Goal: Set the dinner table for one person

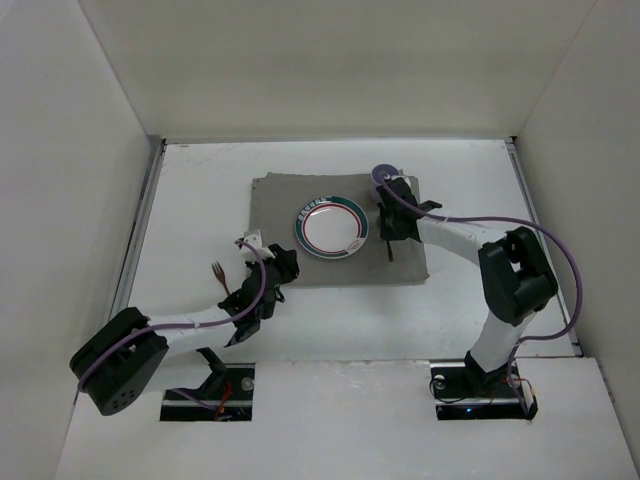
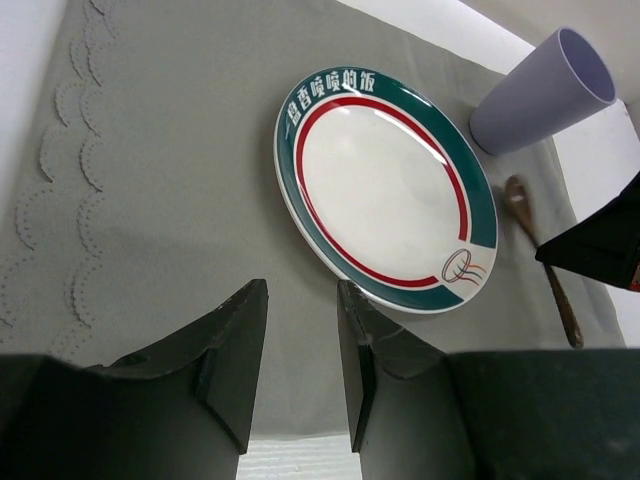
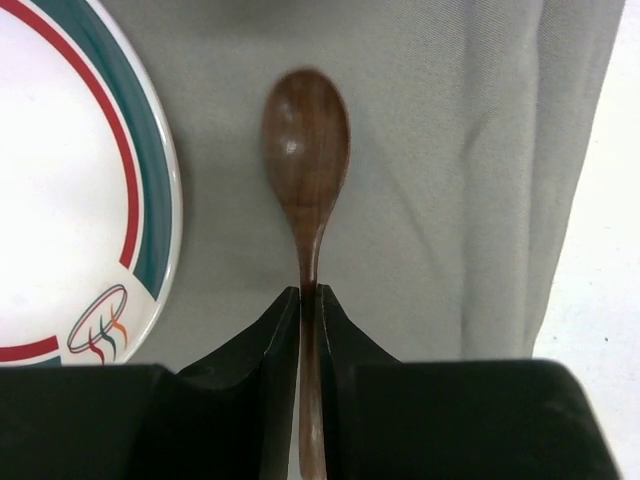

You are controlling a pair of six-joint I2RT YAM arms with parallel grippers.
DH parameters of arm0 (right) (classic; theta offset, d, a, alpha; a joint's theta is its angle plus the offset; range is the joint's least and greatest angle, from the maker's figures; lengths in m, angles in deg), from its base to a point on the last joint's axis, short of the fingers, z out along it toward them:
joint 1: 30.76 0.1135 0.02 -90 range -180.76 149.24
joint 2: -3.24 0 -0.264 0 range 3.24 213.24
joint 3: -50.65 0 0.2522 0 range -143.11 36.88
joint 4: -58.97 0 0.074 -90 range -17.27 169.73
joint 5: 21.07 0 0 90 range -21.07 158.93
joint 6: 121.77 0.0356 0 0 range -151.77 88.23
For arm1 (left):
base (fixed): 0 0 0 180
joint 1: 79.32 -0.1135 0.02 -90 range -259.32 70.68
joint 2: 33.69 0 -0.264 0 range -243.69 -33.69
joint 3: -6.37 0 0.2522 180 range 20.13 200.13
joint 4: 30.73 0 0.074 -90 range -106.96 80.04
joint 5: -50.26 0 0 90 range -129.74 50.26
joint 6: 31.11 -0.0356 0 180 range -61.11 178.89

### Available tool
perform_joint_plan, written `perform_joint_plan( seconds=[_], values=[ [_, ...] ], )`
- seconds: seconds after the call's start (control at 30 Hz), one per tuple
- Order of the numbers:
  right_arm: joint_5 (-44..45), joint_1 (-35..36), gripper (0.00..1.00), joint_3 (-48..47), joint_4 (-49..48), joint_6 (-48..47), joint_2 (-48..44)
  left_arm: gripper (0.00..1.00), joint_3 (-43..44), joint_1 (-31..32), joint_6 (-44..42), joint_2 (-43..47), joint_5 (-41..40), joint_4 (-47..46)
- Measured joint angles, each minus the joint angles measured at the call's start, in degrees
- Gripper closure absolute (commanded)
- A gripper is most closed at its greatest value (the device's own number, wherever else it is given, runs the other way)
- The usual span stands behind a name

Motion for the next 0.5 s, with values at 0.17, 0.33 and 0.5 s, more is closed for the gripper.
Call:
perform_joint_plan(
  seconds=[0.17,0.33,0.5],
  values=[
    [-0.7,0.0,0.82,0.0,-1.0,0.2,0.7,0.68,0.5,0.0,0.0,-0.3,0.0,0.0],
    [-1.0,0.0,0.66,0.0,-1.6,1.2,0.8,0.68,0.6,0.0,-0.1,-0.3,0.0,0.0],
    [-0.6,0.0,0.5,3.3,-2.0,1.9,-4.1,0.68,1.2,0.0,-0.5,-0.2,0.0,0.8]
  ],
)
